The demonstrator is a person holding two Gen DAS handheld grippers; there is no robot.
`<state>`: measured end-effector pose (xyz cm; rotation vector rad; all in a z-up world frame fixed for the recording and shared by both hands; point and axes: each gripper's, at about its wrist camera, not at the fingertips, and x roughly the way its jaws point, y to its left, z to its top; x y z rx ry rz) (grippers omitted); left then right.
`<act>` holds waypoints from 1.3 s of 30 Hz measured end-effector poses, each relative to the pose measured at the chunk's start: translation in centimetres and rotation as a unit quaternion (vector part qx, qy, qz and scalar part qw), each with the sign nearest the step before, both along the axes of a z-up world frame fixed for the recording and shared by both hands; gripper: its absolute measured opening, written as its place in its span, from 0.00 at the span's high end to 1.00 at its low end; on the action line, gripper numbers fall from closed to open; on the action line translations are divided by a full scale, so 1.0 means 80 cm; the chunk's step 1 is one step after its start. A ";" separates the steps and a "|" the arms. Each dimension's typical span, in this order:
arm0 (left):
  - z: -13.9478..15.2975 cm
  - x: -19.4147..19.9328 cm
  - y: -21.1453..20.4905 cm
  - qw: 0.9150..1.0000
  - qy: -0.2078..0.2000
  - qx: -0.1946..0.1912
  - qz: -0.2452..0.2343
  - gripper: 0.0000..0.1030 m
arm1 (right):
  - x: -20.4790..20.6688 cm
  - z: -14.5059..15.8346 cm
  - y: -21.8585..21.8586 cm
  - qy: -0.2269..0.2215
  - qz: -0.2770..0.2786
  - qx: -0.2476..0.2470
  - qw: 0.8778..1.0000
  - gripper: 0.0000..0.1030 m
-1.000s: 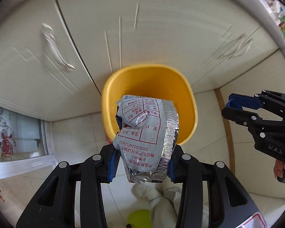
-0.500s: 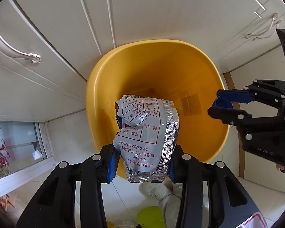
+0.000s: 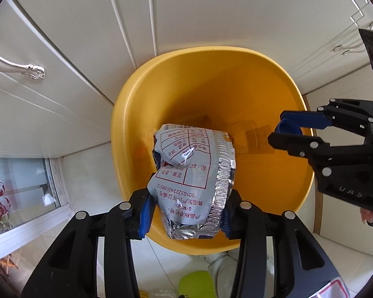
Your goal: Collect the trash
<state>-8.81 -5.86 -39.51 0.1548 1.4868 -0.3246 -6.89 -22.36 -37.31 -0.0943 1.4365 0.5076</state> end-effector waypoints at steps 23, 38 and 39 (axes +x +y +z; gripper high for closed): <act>0.047 -0.008 0.006 0.997 -0.052 0.031 0.043 0.12 | -0.010 0.056 -0.031 -0.027 -0.097 0.023 0.995 0.40; 0.141 -0.056 0.027 0.976 -0.104 0.032 0.188 0.05 | -0.076 0.143 -0.043 -0.082 -0.208 -0.111 0.968 0.16; 0.148 -0.060 0.028 0.975 -0.105 0.030 0.194 0.05 | -0.080 0.147 -0.043 -0.080 -0.207 -0.113 0.969 0.16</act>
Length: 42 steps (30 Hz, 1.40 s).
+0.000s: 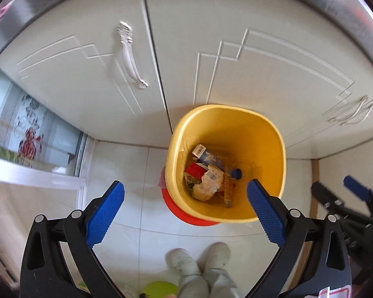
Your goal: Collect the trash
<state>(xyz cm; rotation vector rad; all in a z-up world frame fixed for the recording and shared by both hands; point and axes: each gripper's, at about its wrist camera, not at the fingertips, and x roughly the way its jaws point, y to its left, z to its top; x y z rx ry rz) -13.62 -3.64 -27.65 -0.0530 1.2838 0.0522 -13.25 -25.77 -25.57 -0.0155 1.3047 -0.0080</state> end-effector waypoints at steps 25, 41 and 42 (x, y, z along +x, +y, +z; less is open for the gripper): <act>0.095 -0.037 0.002 1.000 -0.010 0.000 0.023 0.05 | -0.029 0.099 0.015 -0.028 0.030 0.002 0.999 0.16; 0.102 -0.041 0.004 1.000 -0.010 -0.002 0.028 0.05 | -0.032 0.109 0.019 -0.029 0.035 0.010 0.999 0.16; 0.102 -0.041 0.004 1.000 -0.010 -0.002 0.028 0.05 | -0.032 0.109 0.020 -0.030 0.035 0.010 0.999 0.16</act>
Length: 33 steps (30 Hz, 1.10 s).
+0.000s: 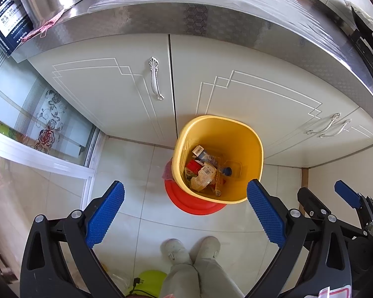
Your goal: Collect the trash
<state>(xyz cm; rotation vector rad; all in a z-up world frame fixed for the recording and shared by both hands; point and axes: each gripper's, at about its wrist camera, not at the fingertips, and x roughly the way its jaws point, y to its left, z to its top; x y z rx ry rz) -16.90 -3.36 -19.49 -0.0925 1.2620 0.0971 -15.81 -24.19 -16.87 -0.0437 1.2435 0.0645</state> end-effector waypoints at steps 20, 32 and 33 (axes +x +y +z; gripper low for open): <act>0.009 -0.004 0.005 1.000 -0.004 0.002 0.001 0.05 | -0.002 0.003 0.000 -0.003 0.002 0.002 1.000 0.16; 0.009 -0.006 0.006 1.000 -0.004 0.000 0.000 0.05 | -0.003 0.003 0.000 -0.002 0.003 0.002 1.000 0.16; 0.009 -0.006 0.006 1.000 -0.004 0.000 0.000 0.05 | -0.003 0.003 -0.001 -0.002 0.002 0.003 1.000 0.16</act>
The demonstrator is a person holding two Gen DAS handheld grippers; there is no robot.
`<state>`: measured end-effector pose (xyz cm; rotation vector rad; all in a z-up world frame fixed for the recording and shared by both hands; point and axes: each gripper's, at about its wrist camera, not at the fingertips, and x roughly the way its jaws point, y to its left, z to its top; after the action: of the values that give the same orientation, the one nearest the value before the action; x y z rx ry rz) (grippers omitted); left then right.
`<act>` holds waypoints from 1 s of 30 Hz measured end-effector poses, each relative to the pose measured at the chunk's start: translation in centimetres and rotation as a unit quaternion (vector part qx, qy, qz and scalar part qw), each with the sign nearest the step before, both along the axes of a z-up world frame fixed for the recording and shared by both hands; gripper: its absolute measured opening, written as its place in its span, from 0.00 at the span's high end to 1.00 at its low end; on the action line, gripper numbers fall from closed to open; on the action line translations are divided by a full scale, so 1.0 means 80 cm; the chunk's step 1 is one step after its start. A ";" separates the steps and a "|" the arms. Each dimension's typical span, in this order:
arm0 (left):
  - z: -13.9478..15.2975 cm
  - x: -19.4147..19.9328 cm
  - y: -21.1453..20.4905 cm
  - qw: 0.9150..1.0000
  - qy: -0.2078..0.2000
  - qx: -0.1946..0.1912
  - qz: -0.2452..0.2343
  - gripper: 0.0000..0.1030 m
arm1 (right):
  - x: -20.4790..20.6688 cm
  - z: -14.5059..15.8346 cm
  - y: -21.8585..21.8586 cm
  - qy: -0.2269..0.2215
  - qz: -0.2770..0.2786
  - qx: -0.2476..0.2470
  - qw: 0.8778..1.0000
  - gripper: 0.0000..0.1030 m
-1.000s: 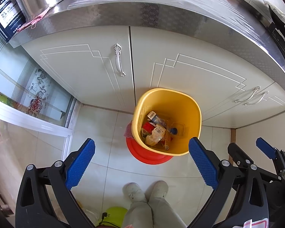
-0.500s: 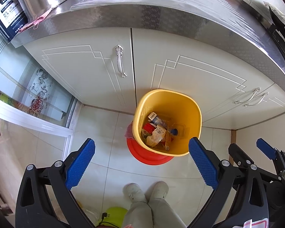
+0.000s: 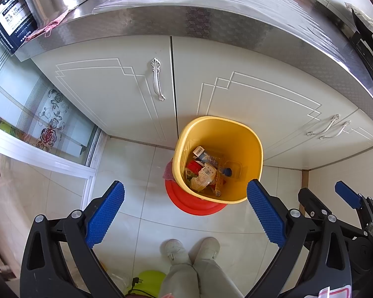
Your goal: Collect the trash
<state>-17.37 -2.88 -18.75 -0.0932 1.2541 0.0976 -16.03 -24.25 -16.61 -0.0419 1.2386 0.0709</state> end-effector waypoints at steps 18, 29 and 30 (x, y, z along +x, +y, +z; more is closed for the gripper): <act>0.003 -0.003 -0.009 1.000 -0.010 0.020 -0.003 0.10 | 0.001 -0.003 -0.006 0.003 0.005 0.000 1.000 0.16; 0.005 0.000 -0.012 1.000 -0.007 0.008 -0.005 0.05 | 0.000 -0.003 -0.006 0.002 0.006 0.001 1.000 0.16; 0.005 0.000 -0.011 1.000 -0.007 0.006 -0.004 0.05 | 0.001 -0.003 -0.006 0.002 0.006 0.001 1.000 0.16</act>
<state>-17.41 -3.79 -18.33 -0.0776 1.2395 0.0977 -15.97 -24.73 -16.82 -0.0481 1.2423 0.0819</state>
